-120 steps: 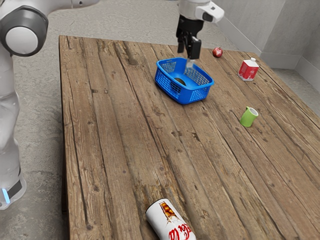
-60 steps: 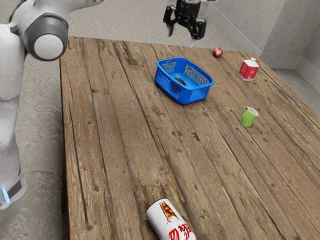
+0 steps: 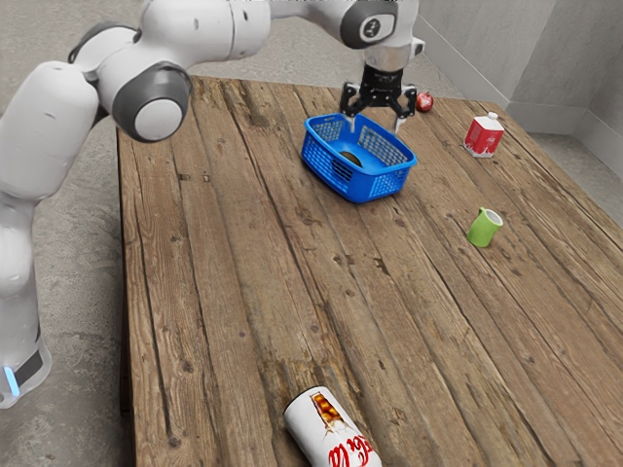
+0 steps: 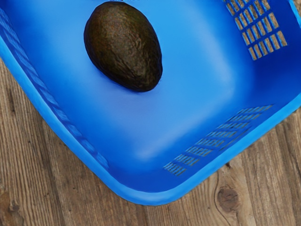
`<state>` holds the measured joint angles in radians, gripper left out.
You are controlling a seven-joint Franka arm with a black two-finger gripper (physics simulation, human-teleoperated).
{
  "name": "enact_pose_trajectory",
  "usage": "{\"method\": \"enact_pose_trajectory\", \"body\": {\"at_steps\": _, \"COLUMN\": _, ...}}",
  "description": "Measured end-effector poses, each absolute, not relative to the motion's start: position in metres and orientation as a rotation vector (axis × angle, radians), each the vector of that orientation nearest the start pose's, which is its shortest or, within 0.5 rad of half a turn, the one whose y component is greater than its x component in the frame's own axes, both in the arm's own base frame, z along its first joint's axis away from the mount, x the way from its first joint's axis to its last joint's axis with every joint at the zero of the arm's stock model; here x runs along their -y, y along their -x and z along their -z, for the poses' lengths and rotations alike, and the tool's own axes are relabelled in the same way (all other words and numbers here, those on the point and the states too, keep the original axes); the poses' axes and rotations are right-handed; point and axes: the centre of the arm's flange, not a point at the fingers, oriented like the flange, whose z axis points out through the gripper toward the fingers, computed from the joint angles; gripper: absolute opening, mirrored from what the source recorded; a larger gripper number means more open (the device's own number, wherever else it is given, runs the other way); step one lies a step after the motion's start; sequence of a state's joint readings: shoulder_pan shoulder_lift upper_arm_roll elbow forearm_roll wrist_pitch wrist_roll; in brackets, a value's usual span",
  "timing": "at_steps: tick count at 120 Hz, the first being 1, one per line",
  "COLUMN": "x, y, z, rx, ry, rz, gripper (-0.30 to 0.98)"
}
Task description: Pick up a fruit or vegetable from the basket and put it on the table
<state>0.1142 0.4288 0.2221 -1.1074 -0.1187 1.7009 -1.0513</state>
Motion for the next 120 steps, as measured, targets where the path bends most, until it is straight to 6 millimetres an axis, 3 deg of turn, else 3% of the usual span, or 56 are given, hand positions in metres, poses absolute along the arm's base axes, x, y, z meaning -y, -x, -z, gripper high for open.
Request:
{"method": "enact_pose_trajectory", "body": {"at_steps": 19, "x": -0.177, "y": -0.687, "z": -0.587, "rx": 2.153, "ry": 2.447, "rz": 0.332, "gripper": 0.69}}
{"method": "enact_pose_trajectory", "body": {"at_steps": 39, "x": -0.180, "y": -0.693, "z": -0.589, "rx": 2.261, "ry": 2.384, "rz": 0.393, "gripper": 0.69}}
{"method": "enact_pose_trajectory", "body": {"at_steps": 48, "x": -0.201, "y": -0.690, "z": -0.585, "rx": 2.323, "ry": 2.319, "rz": 0.398, "gripper": 0.69}}
{"method": "enact_pose_trajectory", "body": {"at_steps": 59, "x": -0.237, "y": -0.685, "z": -0.565, "rx": 2.402, "ry": 2.216, "rz": 0.364, "gripper": 0.69}}
{"method": "enact_pose_trajectory", "body": {"at_steps": 77, "x": -0.265, "y": -0.682, "z": -0.539, "rx": 2.462, "ry": 2.110, "rz": 0.296, "gripper": 0.69}}
{"method": "enact_pose_trajectory", "body": {"at_steps": 90, "x": -0.266, "y": -0.690, "z": -0.524, "rx": 2.478, "ry": 2.083, "rz": 0.264, "gripper": 0.69}}
{"method": "enact_pose_trajectory", "body": {"at_steps": 120, "x": -0.263, "y": -0.709, "z": -0.513, "rx": 2.493, "ry": 2.053, "rz": 0.265, "gripper": 0.69}}
